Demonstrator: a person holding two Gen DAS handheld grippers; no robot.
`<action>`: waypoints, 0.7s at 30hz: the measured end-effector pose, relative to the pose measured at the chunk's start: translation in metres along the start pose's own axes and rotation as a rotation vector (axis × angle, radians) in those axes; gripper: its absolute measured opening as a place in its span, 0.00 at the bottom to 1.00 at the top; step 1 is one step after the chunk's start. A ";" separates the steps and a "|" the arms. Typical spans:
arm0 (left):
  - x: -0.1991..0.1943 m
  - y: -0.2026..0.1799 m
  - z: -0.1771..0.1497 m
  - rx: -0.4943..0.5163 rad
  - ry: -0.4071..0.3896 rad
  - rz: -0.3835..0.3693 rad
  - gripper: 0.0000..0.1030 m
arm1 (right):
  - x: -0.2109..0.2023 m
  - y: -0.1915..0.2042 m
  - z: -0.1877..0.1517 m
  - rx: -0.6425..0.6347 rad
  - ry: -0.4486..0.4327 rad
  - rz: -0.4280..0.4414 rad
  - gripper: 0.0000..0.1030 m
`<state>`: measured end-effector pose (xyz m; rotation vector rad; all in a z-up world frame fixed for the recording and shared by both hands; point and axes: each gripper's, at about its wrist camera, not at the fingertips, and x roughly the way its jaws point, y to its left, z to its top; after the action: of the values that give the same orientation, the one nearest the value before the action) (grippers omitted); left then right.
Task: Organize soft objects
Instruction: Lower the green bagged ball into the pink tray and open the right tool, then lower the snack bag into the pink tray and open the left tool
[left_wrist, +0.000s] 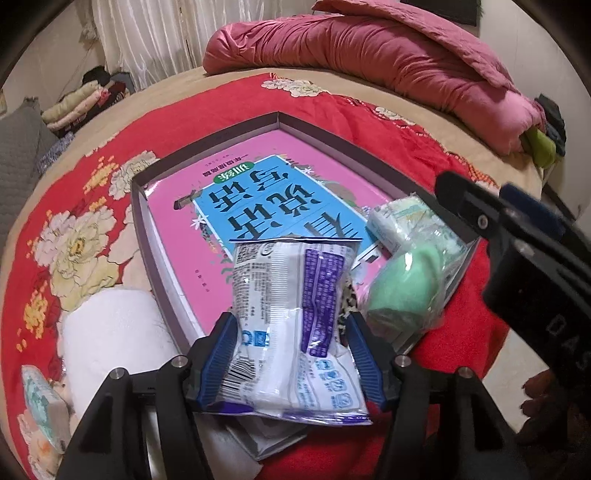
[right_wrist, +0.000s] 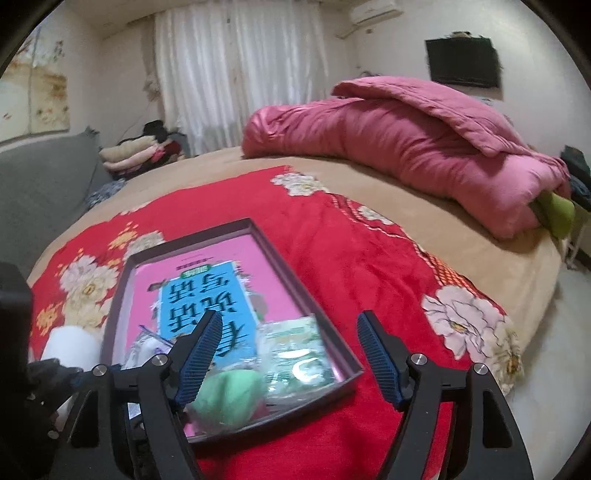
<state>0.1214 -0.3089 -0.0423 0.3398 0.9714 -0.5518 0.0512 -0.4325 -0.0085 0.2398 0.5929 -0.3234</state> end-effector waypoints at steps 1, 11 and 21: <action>0.000 0.001 0.001 -0.015 0.001 -0.011 0.59 | 0.000 -0.003 0.000 0.013 0.000 -0.008 0.74; 0.010 -0.005 0.007 -0.036 0.036 -0.047 0.59 | 0.001 -0.022 -0.001 0.083 0.003 -0.044 0.74; 0.004 0.010 0.012 -0.102 0.002 -0.104 0.60 | 0.003 -0.022 -0.001 0.087 0.008 -0.043 0.74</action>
<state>0.1372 -0.3085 -0.0388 0.1998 1.0188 -0.5939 0.0446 -0.4532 -0.0141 0.3124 0.5932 -0.3905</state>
